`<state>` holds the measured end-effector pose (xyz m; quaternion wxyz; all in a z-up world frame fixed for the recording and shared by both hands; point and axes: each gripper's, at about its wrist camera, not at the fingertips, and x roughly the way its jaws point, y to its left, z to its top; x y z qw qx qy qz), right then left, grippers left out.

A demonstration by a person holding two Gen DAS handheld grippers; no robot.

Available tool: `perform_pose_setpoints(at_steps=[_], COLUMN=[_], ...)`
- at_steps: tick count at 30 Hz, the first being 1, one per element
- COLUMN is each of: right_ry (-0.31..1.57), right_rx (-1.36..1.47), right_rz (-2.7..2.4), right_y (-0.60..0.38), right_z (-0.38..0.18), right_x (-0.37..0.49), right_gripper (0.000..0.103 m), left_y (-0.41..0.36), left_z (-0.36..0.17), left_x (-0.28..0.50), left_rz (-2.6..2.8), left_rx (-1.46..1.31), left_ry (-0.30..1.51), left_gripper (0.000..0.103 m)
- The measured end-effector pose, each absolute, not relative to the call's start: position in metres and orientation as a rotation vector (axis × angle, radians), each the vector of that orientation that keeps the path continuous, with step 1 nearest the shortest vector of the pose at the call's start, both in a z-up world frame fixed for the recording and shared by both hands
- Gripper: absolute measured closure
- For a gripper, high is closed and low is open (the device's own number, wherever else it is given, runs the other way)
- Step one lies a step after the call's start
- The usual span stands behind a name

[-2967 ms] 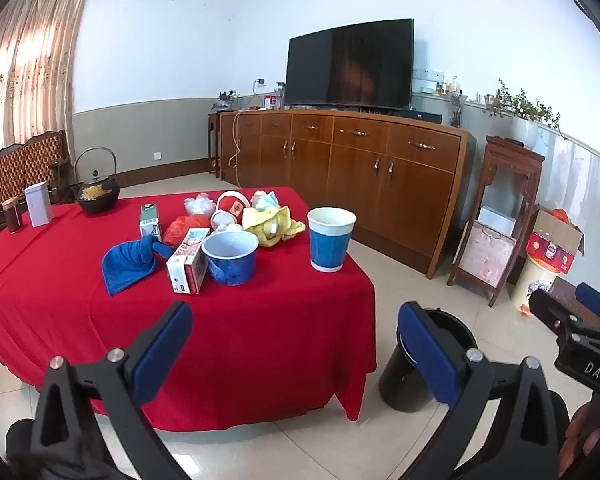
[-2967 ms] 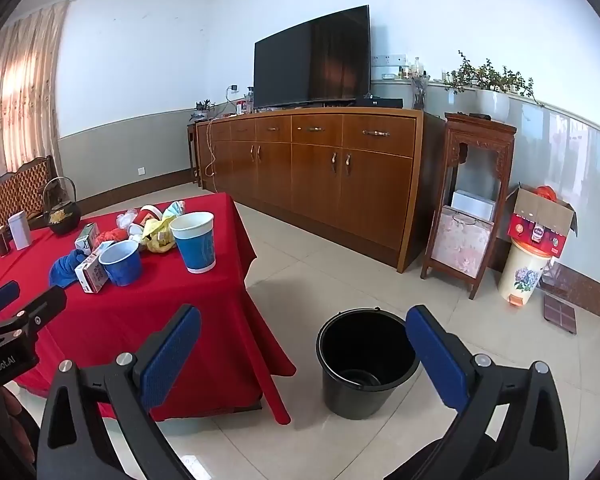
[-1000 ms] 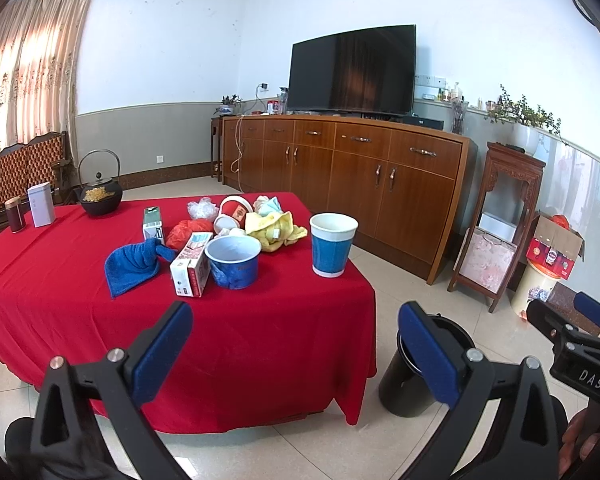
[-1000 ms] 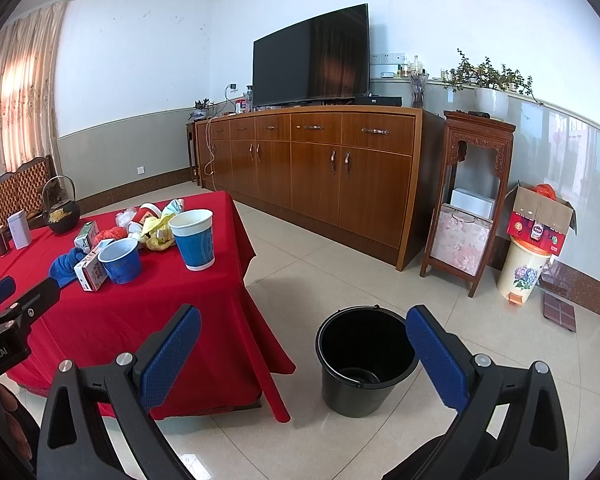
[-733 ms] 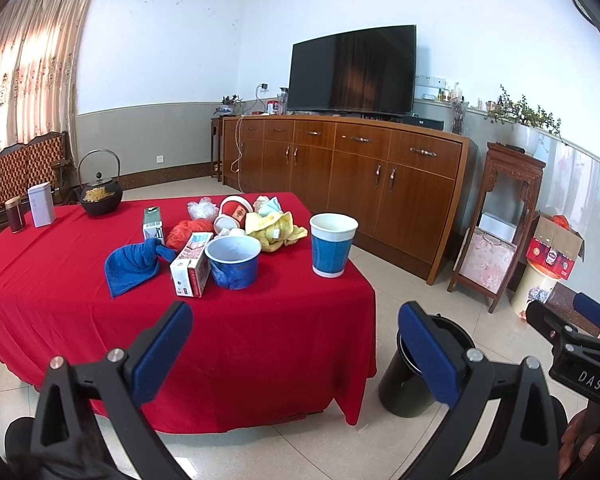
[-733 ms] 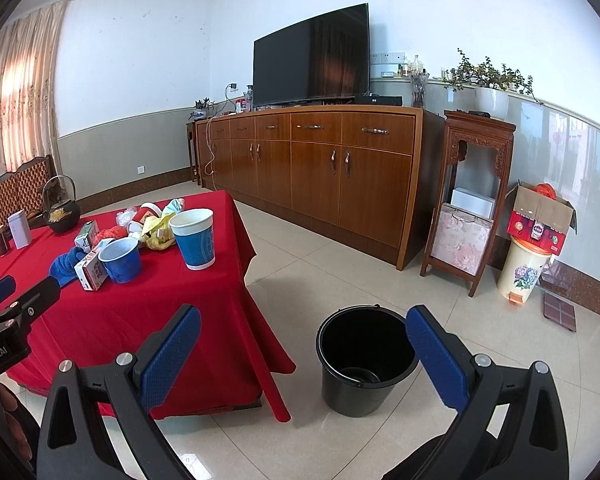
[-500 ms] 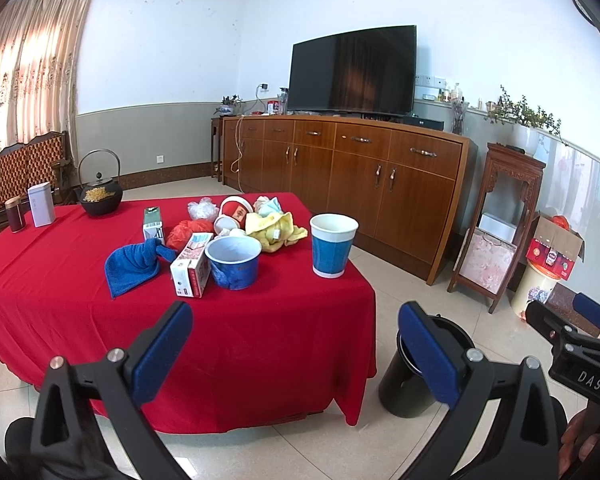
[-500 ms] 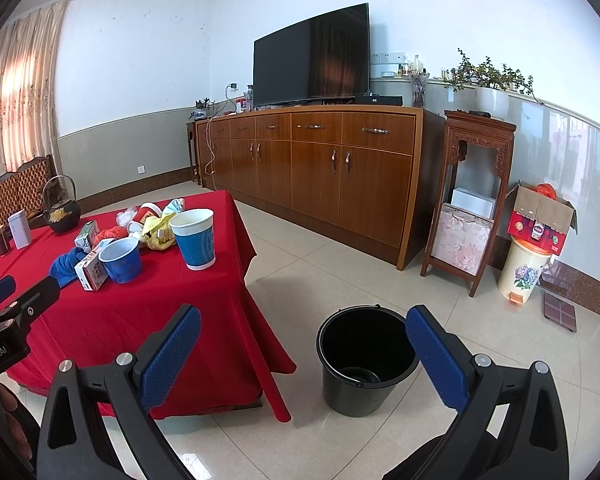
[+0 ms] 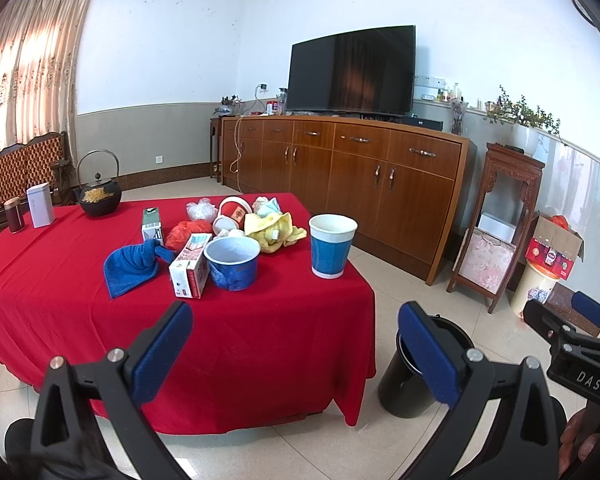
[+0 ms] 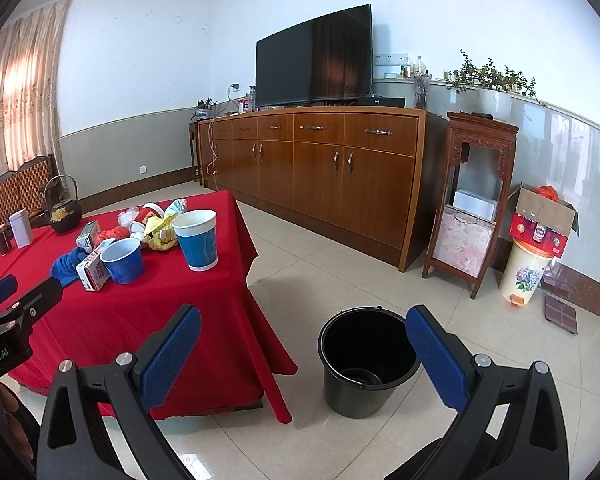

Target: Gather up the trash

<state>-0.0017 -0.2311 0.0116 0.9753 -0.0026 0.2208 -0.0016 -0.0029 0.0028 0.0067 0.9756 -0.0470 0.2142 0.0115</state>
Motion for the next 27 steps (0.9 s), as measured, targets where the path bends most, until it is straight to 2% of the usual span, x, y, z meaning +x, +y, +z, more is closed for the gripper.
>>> perform_pose_setpoints(at_steps=[12,21,27], right_ry=[0.478,0.513,0.525], right_rx=[-0.025,-0.022,-0.027], right_rz=[0.086,0.214,0.235], right_y=[-0.220,-0.169,-0.139], right_z=[0.009,-0.002,-0.014], right_x=[0.025,0.106,0.155], right_gripper=[0.000,0.000,0.000], left_y=[0.045,0.110,0.120], left_z=[0.002,-0.031,-0.051], left_x=[0.022,0.076,0.106], left_rz=[0.134,0.279,0.276], left_rx=[-0.119,-0.163,-0.159], left_ry=[0.441,0.513,0.538], left_gripper=[0.000,0.000,0.000])
